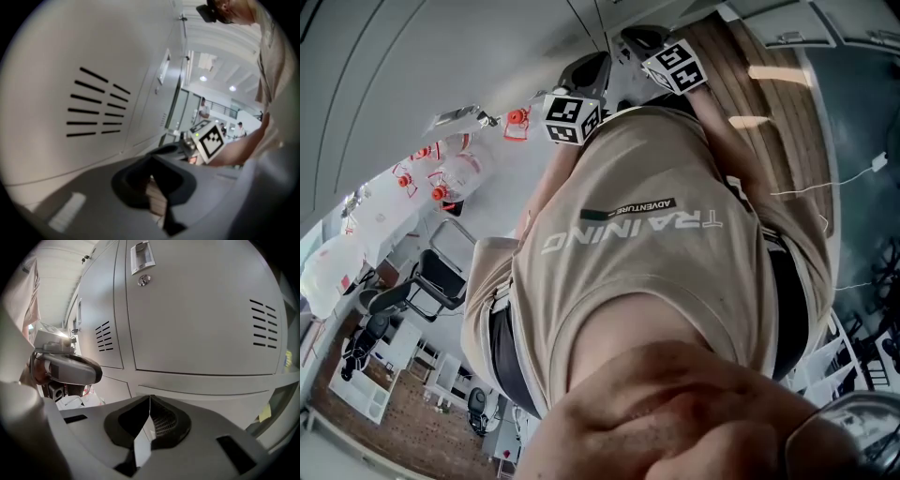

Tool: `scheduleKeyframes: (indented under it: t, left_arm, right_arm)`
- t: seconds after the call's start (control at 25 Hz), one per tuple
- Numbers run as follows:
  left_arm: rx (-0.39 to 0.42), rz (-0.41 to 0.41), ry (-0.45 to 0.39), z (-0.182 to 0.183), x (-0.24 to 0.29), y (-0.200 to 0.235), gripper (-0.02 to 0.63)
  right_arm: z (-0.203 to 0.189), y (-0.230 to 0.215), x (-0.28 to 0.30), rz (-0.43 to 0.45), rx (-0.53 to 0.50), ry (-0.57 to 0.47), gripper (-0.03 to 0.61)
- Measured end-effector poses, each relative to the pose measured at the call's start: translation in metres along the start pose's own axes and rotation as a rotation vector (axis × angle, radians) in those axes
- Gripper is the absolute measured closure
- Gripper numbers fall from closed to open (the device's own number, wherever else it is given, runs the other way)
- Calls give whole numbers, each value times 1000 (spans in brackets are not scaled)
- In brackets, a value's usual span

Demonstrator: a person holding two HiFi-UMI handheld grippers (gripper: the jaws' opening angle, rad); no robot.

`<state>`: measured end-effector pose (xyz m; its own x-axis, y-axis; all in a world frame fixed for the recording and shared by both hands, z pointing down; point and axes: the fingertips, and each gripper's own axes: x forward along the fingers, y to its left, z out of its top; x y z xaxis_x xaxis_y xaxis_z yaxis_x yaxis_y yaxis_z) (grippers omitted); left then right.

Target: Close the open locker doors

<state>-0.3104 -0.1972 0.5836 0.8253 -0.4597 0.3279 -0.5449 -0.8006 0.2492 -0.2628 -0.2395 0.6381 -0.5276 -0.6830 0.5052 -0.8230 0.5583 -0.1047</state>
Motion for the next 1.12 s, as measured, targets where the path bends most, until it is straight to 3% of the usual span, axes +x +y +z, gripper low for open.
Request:
scheduleKeyframes:
  t: [0.52,0.84,1.12]
  left_arm:
    - [14,-15,27,-1,9,6,614]
    - [17,-66,45,-7,16,-4,614]
    - [42,-164,80,-16,35,-30,614]
  right_arm:
    - [2,-6,16,1,4,9,563]
    - [0,-10,-2,-44,44,-17,563]
    - [-46,-16,-55,-146,192,-15,563]
